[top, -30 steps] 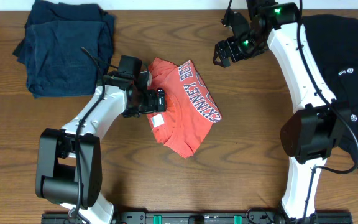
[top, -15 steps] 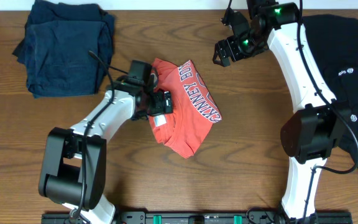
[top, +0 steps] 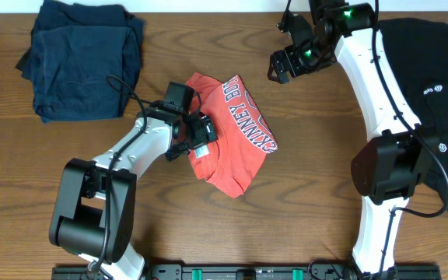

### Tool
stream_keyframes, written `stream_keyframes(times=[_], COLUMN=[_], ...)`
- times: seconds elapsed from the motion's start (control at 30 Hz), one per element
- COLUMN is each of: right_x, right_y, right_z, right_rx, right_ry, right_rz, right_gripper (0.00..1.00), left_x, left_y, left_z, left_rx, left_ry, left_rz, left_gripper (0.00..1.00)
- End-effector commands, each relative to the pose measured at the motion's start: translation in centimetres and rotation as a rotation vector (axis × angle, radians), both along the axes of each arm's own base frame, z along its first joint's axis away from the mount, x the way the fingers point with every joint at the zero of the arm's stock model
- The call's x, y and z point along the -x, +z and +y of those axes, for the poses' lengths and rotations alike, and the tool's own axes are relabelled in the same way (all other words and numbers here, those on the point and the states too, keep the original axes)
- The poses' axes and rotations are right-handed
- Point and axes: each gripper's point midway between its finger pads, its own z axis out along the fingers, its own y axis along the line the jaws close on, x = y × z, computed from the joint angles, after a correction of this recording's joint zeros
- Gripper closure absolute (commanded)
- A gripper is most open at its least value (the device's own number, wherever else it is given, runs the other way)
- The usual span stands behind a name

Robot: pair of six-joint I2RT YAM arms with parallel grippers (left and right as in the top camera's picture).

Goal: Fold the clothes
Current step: 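Grasp the folded red shirt's edge with the left gripper and lift it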

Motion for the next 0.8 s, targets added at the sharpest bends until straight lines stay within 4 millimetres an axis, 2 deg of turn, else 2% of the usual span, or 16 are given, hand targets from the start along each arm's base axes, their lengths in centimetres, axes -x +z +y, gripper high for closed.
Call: stream_keyframes(times=[0.0, 0.07, 0.17, 0.23, 0.3, 0.37, 0.4, 0.43, 0.6, 0.67, 0.77], right_x=[-0.4, -0.3, -0.3, -0.4, -0.4, -0.5, -0.6, -0.6, -0.8, -0.8, -0.8], right_y=[1.4, 1.4, 1.4, 1.4, 1.4, 1.4, 1.4, 1.5, 1.5, 1.5, 1.5], right_z=[-0.4, -0.4, -0.4, -0.4, -0.4, -0.4, -0.4, -0.3, -0.3, -0.4, -0.5], right_rx=[-0.004, -0.004, -0.004, -0.004, -0.005, -0.006, -0.006, -0.007, -0.008, -0.008, -0.008], right_ry=[-0.021, -0.018, -0.018, -0.018, -0.018, -0.018, -0.018, -0.018, -0.019, -0.020, -0.021], right_rz=[-0.031, -0.032, -0.031, -0.033, -0.036, -0.040, -0.043, -0.045, -0.051, -0.050, -0.049], right_gripper=[0.06, 0.06, 0.06, 0.06, 0.06, 0.06, 0.06, 0.06, 0.06, 0.06, 0.06], left_x=[0.0, -0.2, 0.0, 0.1, 0.2, -0.1, -0.3, -0.6, -3.2, -4.5, -6.6], left_y=[-1.0, -1.3, -2.0, -2.5, -2.6, -2.5, -2.5, -2.4, -1.2, 0.2, 2.6], left_z=[0.3, 0.0, -0.3, -0.4, -0.4, -0.4, -0.5, -0.6, -1.5, -2.1, -1.8], left_rx=[-0.016, -0.008, -0.005, -0.004, -0.003, 0.001, 0.004, 0.009, 0.062, 0.109, 0.161], left_ry=[0.062, 0.079, 0.106, 0.128, 0.142, 0.142, 0.141, 0.141, 0.138, 0.118, 0.137], left_rz=[0.015, 0.015, 0.037, 0.057, 0.064, 0.053, 0.044, 0.031, -0.081, -0.141, -0.220], left_gripper=[0.00, 0.11, 0.17, 0.29, 0.51, 0.68, 0.79, 0.94, 0.94, 0.94, 0.94])
